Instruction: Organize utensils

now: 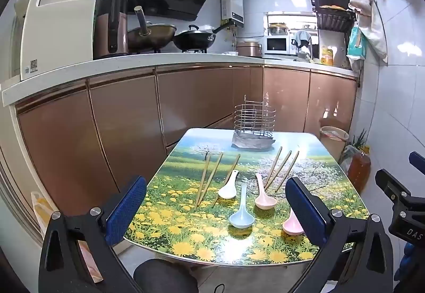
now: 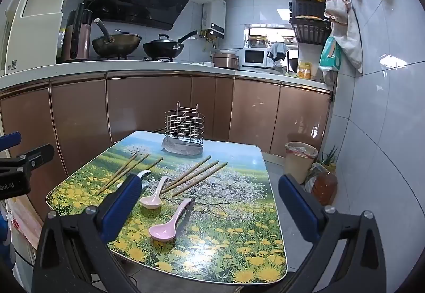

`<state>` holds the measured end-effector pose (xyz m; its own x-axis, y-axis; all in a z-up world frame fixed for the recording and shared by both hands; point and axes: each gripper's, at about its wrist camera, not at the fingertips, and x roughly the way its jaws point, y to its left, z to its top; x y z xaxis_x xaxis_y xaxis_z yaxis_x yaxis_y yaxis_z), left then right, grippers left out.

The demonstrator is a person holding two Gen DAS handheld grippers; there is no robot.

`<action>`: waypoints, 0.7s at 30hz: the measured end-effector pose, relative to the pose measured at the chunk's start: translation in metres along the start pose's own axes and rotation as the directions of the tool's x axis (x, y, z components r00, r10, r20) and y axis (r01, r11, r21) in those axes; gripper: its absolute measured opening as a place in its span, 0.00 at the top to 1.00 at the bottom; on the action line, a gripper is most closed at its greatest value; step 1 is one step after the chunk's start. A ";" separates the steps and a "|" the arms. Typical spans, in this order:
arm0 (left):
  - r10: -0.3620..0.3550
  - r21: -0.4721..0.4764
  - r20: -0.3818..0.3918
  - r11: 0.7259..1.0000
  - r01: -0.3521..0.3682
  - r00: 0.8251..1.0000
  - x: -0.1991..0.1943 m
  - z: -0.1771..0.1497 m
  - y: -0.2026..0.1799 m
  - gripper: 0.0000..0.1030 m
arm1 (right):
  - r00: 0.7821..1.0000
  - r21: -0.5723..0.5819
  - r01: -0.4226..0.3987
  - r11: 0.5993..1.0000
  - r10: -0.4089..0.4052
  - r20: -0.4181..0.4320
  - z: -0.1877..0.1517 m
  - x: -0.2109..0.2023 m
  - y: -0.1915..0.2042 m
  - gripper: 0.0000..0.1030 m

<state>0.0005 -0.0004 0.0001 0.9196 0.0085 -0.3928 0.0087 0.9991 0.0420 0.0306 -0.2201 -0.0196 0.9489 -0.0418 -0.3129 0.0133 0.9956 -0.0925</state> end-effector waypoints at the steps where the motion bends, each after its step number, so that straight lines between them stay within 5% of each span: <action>1: -0.001 -0.002 0.002 1.000 0.001 1.000 0.000 0.000 0.000 0.00 | 1.000 0.002 -0.002 1.000 0.002 0.005 0.000 0.000 0.000 0.00; 21: -0.005 -0.022 -0.003 1.000 0.005 1.000 0.007 -0.004 -0.004 0.00 | 1.000 0.014 0.006 1.000 -0.006 0.011 -0.001 0.006 -0.008 0.00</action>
<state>0.0051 -0.0044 -0.0060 0.9183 0.0040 -0.3959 0.0042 0.9998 0.0200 0.0363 -0.2288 -0.0220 0.9522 -0.0468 -0.3020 0.0233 0.9965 -0.0808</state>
